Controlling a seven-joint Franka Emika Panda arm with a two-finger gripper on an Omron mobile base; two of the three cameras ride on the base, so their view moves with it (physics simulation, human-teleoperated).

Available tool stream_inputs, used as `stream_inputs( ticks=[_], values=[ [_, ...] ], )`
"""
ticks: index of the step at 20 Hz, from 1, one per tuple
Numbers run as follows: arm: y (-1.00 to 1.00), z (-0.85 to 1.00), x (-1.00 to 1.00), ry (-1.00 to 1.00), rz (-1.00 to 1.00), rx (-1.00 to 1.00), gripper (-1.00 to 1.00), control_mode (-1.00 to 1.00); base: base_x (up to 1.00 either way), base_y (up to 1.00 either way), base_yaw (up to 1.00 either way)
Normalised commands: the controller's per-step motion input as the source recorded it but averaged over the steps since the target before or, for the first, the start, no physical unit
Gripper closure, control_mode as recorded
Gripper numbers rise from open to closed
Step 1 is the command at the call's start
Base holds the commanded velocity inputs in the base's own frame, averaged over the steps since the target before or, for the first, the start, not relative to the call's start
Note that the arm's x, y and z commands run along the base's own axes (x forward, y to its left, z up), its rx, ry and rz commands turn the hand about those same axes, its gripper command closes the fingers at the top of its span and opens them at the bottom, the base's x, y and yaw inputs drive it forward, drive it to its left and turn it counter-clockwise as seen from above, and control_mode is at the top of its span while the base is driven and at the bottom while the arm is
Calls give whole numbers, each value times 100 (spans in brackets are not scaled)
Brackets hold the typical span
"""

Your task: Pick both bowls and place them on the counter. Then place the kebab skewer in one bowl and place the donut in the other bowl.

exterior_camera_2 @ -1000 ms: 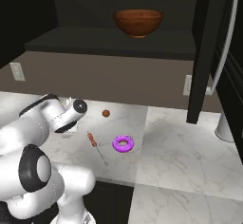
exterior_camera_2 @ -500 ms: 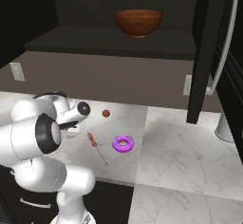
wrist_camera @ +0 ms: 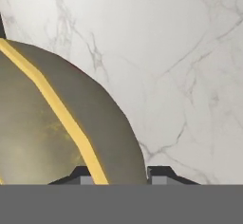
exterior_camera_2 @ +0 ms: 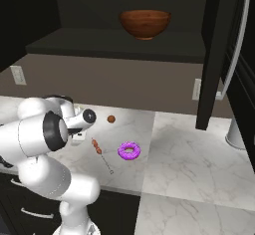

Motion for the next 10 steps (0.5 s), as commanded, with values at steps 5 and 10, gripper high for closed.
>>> stream_inputs(
  ticks=[5,10],
  values=[
    [1,0,0,0,0,-2,-100,-100,0,0,0],
    [0,6,-6,-4,0,-3,-100,-100,0,0,0]
  ],
)
